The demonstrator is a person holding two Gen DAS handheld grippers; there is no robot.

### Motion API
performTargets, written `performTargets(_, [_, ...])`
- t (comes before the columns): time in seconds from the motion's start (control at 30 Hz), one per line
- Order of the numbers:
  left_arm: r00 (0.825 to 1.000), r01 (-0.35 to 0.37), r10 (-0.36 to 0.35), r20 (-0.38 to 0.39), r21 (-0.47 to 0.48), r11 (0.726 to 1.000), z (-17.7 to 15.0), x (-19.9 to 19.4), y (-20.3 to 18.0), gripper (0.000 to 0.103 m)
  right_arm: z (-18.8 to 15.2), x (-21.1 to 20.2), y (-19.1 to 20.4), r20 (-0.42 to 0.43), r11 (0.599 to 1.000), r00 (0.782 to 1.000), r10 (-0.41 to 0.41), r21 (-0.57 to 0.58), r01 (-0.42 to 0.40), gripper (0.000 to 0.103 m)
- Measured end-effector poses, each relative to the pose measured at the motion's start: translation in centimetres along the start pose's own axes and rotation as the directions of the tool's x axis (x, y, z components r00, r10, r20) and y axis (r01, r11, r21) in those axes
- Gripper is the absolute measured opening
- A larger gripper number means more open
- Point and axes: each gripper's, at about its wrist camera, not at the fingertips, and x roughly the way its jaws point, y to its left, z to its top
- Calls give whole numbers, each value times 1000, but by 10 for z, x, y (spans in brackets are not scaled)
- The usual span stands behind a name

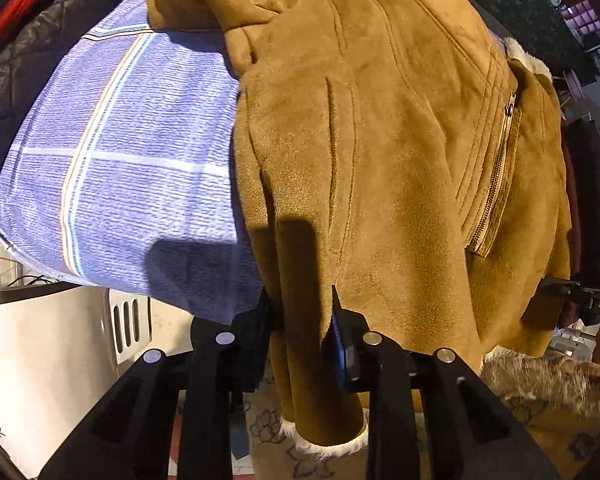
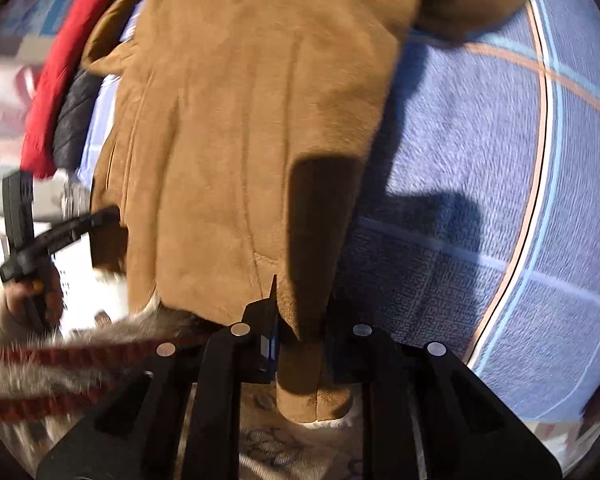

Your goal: Fold large clothes

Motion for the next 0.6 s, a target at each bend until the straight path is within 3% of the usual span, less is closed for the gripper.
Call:
performTargets(0.13, [1000, 10, -12, -29, -48, 999, -2, 9, 28, 25, -4, 13, -5, -49, 1000, 999, -4, -3, 4, 17])
performTargets(0.2, [998, -23, 18, -68, -68, 997, 1, 36, 31, 34, -2, 31, -14, -103, 998, 994, -41, 39, 46, 19])
performTargets(0.23, [996, -51, 44, -80, -90, 995, -3, 46, 33, 38, 0, 37, -21, -110, 996, 993, -49, 75, 58, 25])
performTargets(0.27, [995, -64, 54, -88, -119, 991, -4, 50, 35, 48, 0, 40, -29, -119, 991, 992, -51, 118, 65, 30])
performTargets(0.3, [994, -71, 58, -88, -147, 987, -3, 49, 38, 56, 1, 37, -35, -124, 984, 990, -64, 156, 83, 44])
performTargets(0.33, [995, -65, 52, -85, -165, 984, -4, 44, 40, 60, 1, 28, -40, -108, 980, 992, -71, 178, 89, 52])
performTargets(0.4, [998, -52, 46, -41, -165, 985, -9, 26, 47, 70, 1, 5, -50, -41, 978, 998, -57, 196, 64, 54])
performTargets(0.47, [998, -63, 61, -15, -155, 986, -9, 13, 46, 73, 6, -18, -62, 12, 974, 997, -73, 216, 68, 62])
performTargets(0.6, [993, -109, 114, 42, -118, 987, 14, -8, 33, 73, 39, -77, -102, 185, 954, 972, -143, 288, 86, 64])
